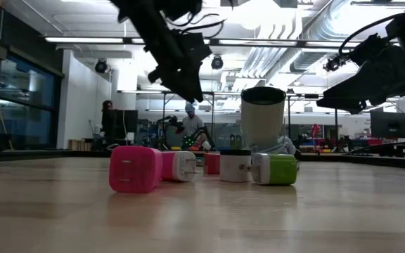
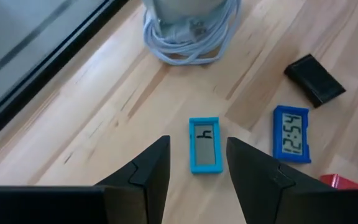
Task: Pick & Place Office items
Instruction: Put the light blue digital timer into the green bin
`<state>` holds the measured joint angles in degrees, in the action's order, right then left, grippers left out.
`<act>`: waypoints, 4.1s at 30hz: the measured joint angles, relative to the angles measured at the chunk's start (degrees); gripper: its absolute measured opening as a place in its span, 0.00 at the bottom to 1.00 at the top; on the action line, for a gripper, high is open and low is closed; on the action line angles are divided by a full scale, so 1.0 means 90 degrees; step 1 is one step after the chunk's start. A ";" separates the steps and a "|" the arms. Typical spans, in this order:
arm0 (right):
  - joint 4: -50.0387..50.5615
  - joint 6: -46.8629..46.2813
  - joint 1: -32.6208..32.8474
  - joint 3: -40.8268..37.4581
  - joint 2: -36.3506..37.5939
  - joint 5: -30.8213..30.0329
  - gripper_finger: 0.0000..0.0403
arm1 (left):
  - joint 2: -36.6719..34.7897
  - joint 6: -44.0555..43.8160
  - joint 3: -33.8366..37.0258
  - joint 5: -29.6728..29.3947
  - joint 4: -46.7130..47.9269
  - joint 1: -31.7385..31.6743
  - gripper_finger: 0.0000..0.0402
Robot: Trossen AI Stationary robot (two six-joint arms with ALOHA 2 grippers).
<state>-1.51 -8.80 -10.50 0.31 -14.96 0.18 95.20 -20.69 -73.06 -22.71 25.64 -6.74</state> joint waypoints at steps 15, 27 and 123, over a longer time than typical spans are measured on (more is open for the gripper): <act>0.0001 -0.0001 0.0000 -0.0001 0.0002 0.0001 0.57 | 0.1006 -0.0424 -0.1250 0.1183 0.1379 -0.0373 0.37; 0.0001 0.0000 0.0000 0.0000 0.0002 0.0001 0.57 | 0.1232 -0.0375 -0.1258 0.1387 0.1440 -0.0418 0.37; -0.0026 0.0000 -0.0001 0.0001 0.0001 0.0000 0.57 | 0.2609 -0.0252 -0.1255 0.1854 0.0645 -0.0611 0.57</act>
<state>-1.74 -8.80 -10.51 0.32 -14.95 0.18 118.67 -22.96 -84.36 -6.02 31.44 -12.24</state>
